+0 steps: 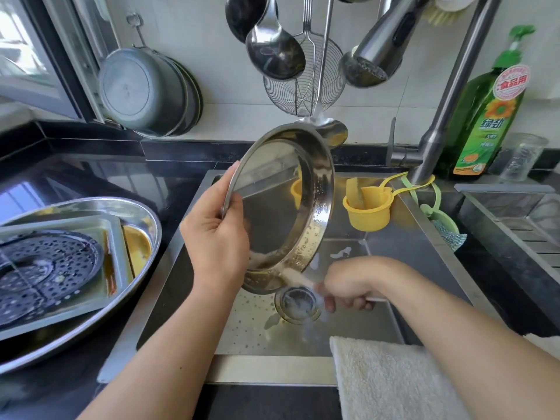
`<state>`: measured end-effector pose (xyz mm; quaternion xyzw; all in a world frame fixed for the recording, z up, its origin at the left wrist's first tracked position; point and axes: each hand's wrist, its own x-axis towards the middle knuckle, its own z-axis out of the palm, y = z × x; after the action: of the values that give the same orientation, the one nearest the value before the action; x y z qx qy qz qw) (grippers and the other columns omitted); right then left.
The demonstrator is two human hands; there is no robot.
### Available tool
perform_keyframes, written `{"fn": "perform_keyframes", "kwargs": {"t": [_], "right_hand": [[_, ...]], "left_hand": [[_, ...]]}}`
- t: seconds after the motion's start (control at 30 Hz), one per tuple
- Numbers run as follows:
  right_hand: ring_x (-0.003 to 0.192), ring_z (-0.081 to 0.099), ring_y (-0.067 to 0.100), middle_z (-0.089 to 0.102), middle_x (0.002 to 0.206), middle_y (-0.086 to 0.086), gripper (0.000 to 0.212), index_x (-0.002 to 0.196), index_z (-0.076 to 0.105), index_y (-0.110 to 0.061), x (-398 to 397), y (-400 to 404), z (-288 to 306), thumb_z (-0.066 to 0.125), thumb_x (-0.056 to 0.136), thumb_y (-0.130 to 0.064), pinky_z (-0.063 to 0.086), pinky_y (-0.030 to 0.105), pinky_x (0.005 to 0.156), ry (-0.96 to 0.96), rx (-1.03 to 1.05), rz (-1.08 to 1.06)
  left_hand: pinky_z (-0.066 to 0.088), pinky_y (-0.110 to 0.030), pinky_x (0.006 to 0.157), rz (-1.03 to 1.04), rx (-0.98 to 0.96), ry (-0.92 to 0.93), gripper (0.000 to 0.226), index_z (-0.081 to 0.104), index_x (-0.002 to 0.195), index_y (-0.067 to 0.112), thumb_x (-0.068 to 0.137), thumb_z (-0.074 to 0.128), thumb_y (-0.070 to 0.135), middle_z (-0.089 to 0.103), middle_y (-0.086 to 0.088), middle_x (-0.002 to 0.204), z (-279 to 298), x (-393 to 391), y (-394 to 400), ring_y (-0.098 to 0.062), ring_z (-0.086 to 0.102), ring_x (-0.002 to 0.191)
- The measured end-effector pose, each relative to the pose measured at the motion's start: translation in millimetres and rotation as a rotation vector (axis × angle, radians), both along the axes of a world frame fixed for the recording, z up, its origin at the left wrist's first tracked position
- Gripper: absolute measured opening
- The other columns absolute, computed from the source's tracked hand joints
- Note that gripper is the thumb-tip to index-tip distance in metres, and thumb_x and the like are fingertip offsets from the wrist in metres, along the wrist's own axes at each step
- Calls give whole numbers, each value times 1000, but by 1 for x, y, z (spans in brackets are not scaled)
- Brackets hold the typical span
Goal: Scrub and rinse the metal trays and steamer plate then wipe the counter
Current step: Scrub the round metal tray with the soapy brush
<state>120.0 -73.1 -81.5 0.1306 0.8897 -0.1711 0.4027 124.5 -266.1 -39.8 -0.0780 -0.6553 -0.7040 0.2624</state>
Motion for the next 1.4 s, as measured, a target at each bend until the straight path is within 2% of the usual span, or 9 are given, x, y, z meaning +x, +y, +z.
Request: {"fn": "perform_keyframes", "kwargs": {"t": [0.07, 0.23, 0.4, 0.57, 0.73, 0.83, 0.97, 1.17, 1.4], "right_hand": [[44, 31, 15, 42, 63, 4, 40, 88, 66, -10, 4, -9, 3, 40, 105, -35, 28, 23, 49, -12, -60, -1], [99, 63, 33, 64, 118, 19, 36, 135, 59, -4, -2, -7, 19, 38, 108, -15, 48, 36, 76, 320, 160, 108], [40, 28, 14, 41, 55, 1, 45, 87, 70, -10, 15, -31, 13, 43, 104, -41, 23, 23, 47, 90, -230, 86], [90, 66, 28, 68, 108, 14, 36, 136, 60, -3, 1, -16, 25, 51, 105, -20, 41, 29, 65, 292, 141, 171], [40, 27, 13, 37, 48, -4, 49, 91, 71, -8, 18, -41, 23, 41, 105, -45, 22, 23, 45, 149, -436, 91], [40, 24, 13, 34, 48, -3, 50, 90, 69, -9, 14, -34, 29, 40, 106, -47, 19, 24, 45, 162, -429, 151], [48, 40, 21, 53, 63, 6, 39, 77, 71, -16, 10, -9, 33, 46, 104, -29, 34, 27, 49, 226, 32, 227], [40, 32, 16, 45, 57, 6, 51, 77, 63, -11, 29, -40, 31, 39, 105, -47, 29, 21, 43, 219, -331, 223], [52, 47, 17, 57, 64, 0, 44, 75, 65, -13, 13, -10, 24, 44, 105, -37, 42, 28, 54, 300, -24, 149]], "left_hand": [[61, -48, 61, 1, -11, -5, 40, 72, 131, 30, 104, 53, 7, 77, -9, 84, 3, 2, -1, -36, 72, 70], [51, -7, 57, 21, 93, -43, 43, 64, 134, 16, 105, 45, -10, 72, 23, 69, 10, 4, 2, 8, 66, 57], [53, -70, 95, 16, 91, -49, 38, 73, 127, 42, 96, 57, 27, 74, -12, 123, -1, 6, 2, -50, 65, 116], [51, -6, 60, 43, 198, -11, 40, 63, 139, 11, 107, 45, -4, 67, -6, 125, 12, 5, 1, 11, 67, 65], [49, -72, 99, 68, 112, -24, 38, 71, 132, 34, 101, 56, 20, 71, -11, 127, -2, 0, 0, -53, 61, 119], [55, -48, 103, 72, 188, -4, 41, 70, 135, 15, 102, 50, 1, 72, -11, 126, 11, 4, -2, -30, 66, 121], [47, -2, 63, 57, 198, 14, 43, 59, 141, 3, 105, 41, -11, 75, 23, 82, 13, 5, -1, 15, 66, 69], [50, -18, 101, 87, 170, -8, 41, 65, 137, 5, 102, 48, -8, 71, -7, 131, 10, -1, -5, -7, 64, 124], [55, -8, 71, -2, 185, 31, 43, 60, 140, 4, 105, 42, -11, 69, -5, 125, 0, -3, -5, 12, 70, 76]]}}
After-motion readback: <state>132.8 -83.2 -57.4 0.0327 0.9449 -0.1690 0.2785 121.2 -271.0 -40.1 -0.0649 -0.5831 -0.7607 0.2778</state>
